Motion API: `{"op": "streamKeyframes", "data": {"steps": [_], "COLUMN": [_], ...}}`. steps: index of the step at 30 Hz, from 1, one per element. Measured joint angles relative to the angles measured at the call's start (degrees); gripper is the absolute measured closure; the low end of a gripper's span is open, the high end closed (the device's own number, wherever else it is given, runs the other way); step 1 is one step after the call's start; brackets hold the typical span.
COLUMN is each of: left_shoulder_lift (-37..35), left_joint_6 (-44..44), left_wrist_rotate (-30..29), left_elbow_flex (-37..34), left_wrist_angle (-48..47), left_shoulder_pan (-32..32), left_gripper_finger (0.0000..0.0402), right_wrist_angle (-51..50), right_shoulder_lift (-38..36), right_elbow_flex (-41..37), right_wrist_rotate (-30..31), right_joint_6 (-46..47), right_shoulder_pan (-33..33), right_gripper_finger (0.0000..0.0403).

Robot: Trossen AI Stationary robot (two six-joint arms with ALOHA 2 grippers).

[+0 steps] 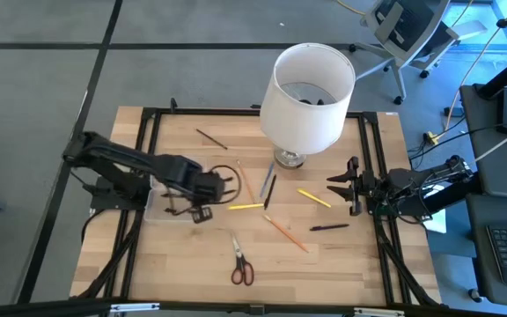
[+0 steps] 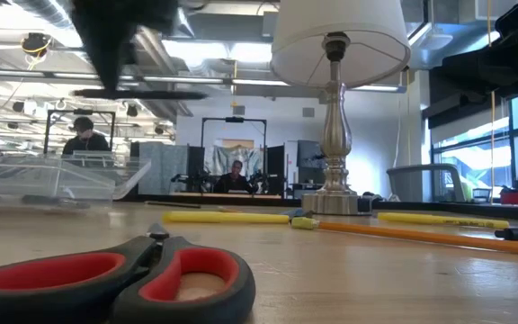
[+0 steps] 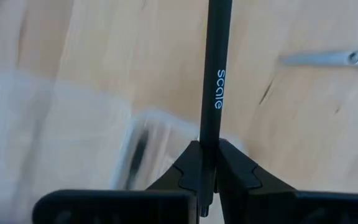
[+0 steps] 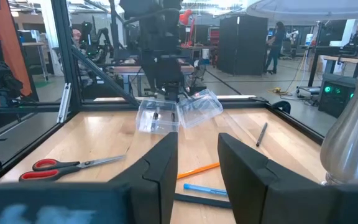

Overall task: Pick & place school supplies into a supply box
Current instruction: Put the black pen into the transparent supply box

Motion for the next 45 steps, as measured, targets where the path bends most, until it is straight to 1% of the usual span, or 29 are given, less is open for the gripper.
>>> {"op": "streamKeyframes", "data": {"steps": [2, 6, 10, 14, 19, 26, 35, 45], "left_shoulder_lift": [-2.7, -6.1, -7.3, -7.4, -7.4, -7.4, -7.4, -7.4], "left_joint_6": [-4.3, -11.8, -16.3, -20.2, -20.2, -18.3, -15.8, -15.6], "left_wrist_rotate": [0.5, 2.5, 6.0, 9.0, 9.4, 9.4, 8.9, 8.9], "left_elbow_flex": [-3.1, -10.0, -16.0, -19.9, -22.2, -25.2, -28.8, -29.7], "left_wrist_angle": [-2.1, -2.9, -2.9, -2.2, -1.0, -0.5, 5.4, 5.6], "left_shoulder_pan": [-0.6, -2.1, -3.4, -4.6, -6.1, -6.1, -6.1, -6.1], "left_gripper_finger": [0.0385, 0.0385, 0.0385, 0.0385, 0.0385, 0.0382, 0.0366, 0.0358], "right_wrist_angle": [0.0, 0.0, 0.0, 0.0, 0.0, 0.0, 0.0, 0.0], "right_shoulder_lift": [0.0, 0.0, 0.0, 0.0, 0.0, 0.0, 0.0, 0.0], "right_elbow_flex": [0.0, 0.0, 0.0, 0.0, 0.0, 0.0, 0.0, 0.0], "right_wrist_rotate": [0.0, 0.0, 0.0, 0.0, 0.0, 0.0, 0.0, 0.0], "right_joint_6": [0.0, -1.0, -1.3, -1.2, -1.2, -1.3, -1.2, -1.0], "right_shoulder_pan": [0.0, 0.0, 0.0, 0.0, 0.0, 0.0, 0.0, 0.0], "right_gripper_finger": [0.0283, 0.0283, 0.0283, 0.0283, 0.0283, 0.0283, 0.0283, 0.0283]}}
